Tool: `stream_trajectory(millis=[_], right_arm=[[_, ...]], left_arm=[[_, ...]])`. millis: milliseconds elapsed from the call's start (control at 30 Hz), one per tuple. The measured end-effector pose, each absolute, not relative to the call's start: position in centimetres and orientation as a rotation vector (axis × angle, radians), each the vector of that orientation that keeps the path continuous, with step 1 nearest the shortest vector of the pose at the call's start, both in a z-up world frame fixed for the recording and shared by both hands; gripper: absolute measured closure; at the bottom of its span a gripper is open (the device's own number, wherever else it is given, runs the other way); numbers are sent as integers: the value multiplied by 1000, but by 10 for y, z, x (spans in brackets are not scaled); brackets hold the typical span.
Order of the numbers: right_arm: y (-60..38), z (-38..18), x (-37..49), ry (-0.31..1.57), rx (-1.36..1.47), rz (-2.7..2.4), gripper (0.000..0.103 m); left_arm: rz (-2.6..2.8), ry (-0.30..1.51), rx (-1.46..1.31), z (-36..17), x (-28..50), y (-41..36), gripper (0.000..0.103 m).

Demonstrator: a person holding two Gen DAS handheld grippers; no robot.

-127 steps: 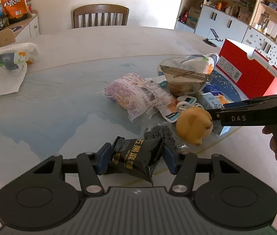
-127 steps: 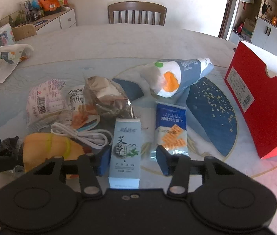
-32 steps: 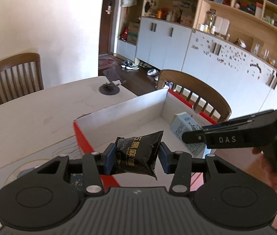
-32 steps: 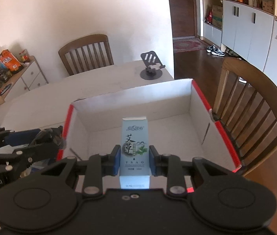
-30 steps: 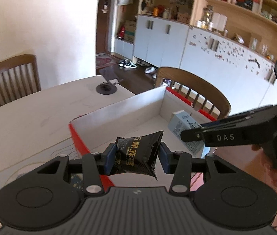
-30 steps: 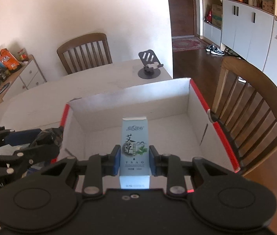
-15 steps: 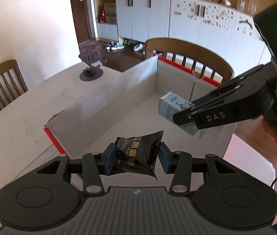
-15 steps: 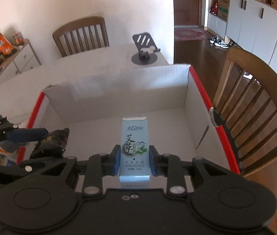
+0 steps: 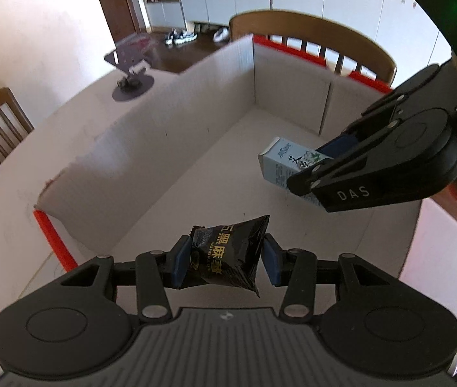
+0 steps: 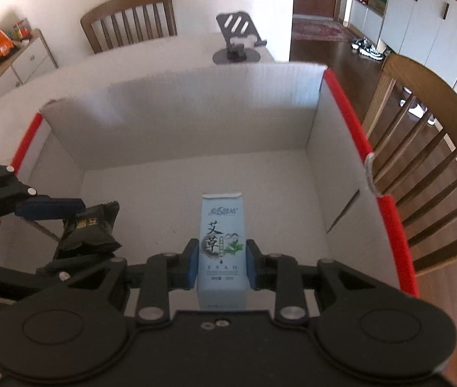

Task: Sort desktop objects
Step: 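Lower the tea carton into the box and open the right gripper while the left releases the packet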

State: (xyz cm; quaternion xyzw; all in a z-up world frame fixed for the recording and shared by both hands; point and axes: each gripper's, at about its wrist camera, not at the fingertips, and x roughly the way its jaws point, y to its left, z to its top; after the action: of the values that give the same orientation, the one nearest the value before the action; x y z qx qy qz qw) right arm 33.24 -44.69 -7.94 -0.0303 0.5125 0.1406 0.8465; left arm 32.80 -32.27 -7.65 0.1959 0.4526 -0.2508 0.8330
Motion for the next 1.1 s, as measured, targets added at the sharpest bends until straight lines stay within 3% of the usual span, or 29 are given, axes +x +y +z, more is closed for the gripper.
stream_trajectory(millis=[700,900,967,1100], right_arm=[[-438,-97,352,1203,-121,300,75],[-440,-89,354,1179,-103,306,67],[-441,-84,353,1159,-93,316,59],[-445,-75,351,1133,-64,326,58]], left_arm=[[-552,1140,476,-100,339,-333,57],[-557,1122,456,-97,336,-330,52],[-557,1108,444,-94,334,-329,50],[-550,1092,432,-89,326,-325,49]])
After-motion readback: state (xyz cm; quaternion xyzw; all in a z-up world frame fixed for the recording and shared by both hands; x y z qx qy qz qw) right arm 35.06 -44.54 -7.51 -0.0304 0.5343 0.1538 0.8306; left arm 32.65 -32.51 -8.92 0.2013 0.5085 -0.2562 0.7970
